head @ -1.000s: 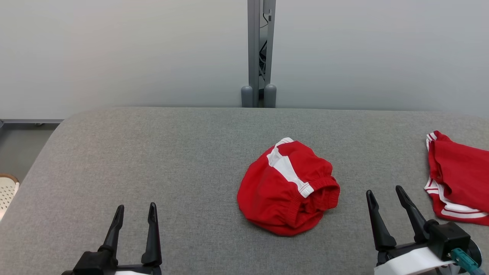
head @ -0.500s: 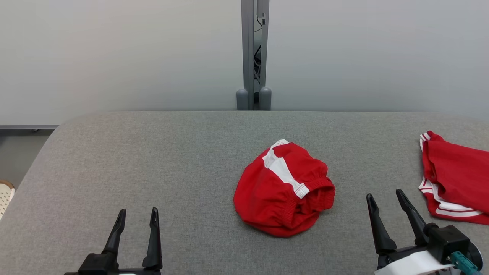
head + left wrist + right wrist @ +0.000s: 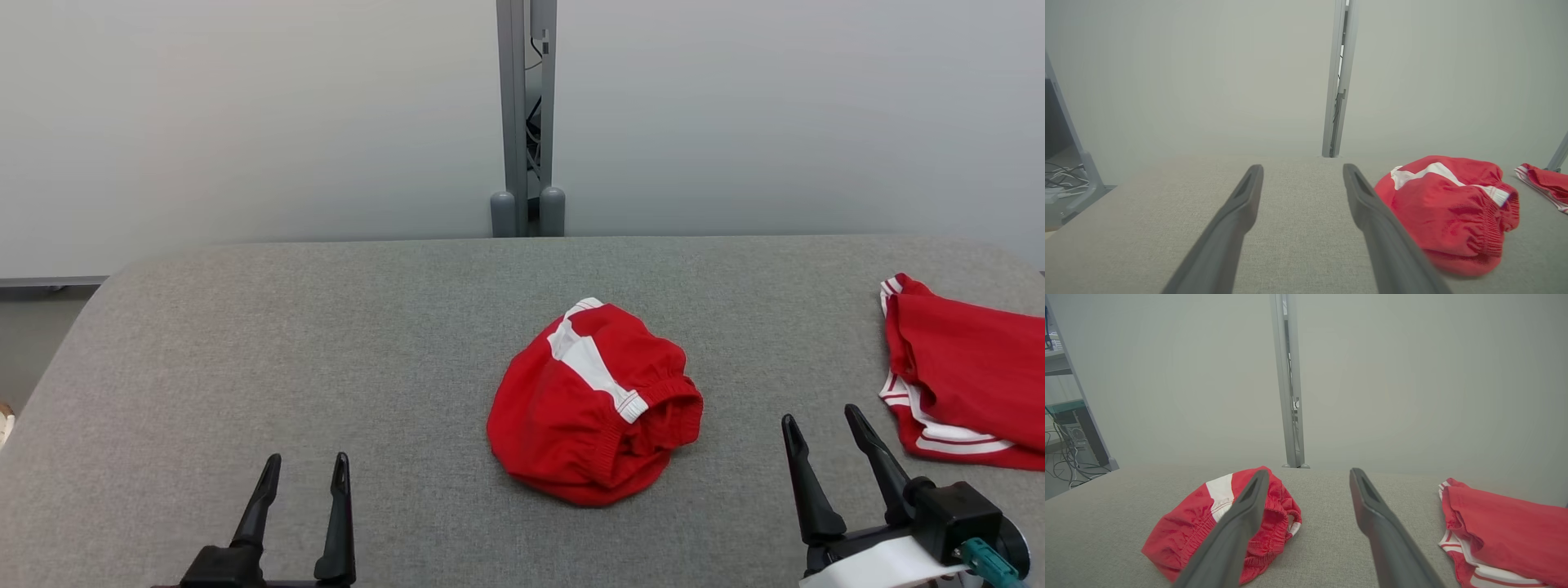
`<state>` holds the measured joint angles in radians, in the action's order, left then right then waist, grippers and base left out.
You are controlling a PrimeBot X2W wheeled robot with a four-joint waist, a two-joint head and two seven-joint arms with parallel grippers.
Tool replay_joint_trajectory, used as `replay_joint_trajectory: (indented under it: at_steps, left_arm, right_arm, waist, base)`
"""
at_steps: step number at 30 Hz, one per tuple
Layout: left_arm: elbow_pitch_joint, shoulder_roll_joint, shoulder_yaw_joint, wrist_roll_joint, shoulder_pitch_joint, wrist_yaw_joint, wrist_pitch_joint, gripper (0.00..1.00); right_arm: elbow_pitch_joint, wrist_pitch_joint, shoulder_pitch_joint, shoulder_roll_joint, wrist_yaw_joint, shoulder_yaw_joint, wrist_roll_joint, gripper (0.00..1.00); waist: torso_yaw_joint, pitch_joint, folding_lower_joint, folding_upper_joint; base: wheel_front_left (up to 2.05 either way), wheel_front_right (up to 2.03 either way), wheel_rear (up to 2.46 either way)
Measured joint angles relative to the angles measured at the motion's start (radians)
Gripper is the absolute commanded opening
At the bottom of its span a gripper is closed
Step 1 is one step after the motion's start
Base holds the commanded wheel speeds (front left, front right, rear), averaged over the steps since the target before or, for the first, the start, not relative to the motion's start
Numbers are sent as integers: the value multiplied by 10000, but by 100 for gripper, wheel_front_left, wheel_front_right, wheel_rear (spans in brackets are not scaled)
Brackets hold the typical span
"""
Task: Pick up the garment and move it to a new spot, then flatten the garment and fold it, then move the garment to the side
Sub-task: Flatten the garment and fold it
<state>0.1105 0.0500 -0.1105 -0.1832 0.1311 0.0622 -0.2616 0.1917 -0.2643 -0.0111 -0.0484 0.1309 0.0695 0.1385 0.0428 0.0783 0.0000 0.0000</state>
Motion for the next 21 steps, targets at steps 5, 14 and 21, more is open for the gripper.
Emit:
replay_joint_trajectory:
  at_steps: [5,14,21]
  left_arm:
    - [69,0,-242,69,-80,-81,0,100]
    - [932,-12,-2247,861,-1915,-1221,-2,100]
    - [2286,-17,-4102,1055,-3845,-1758,2,100]
  right_arm:
    - [-6,0,25,-2,0,40,-40,100]
    - [-2,0,529,0,0,150,-314,100]
    - [-50,0,1089,-2,0,157,-366,100]
  waist:
    - [-147,-81,0,0]
    - [-870,-733,0,0]
    - [-1331,-1397,0,0]
  base:
    - [0,0,0]
    - [0,0,0]
    - [0,0,0]
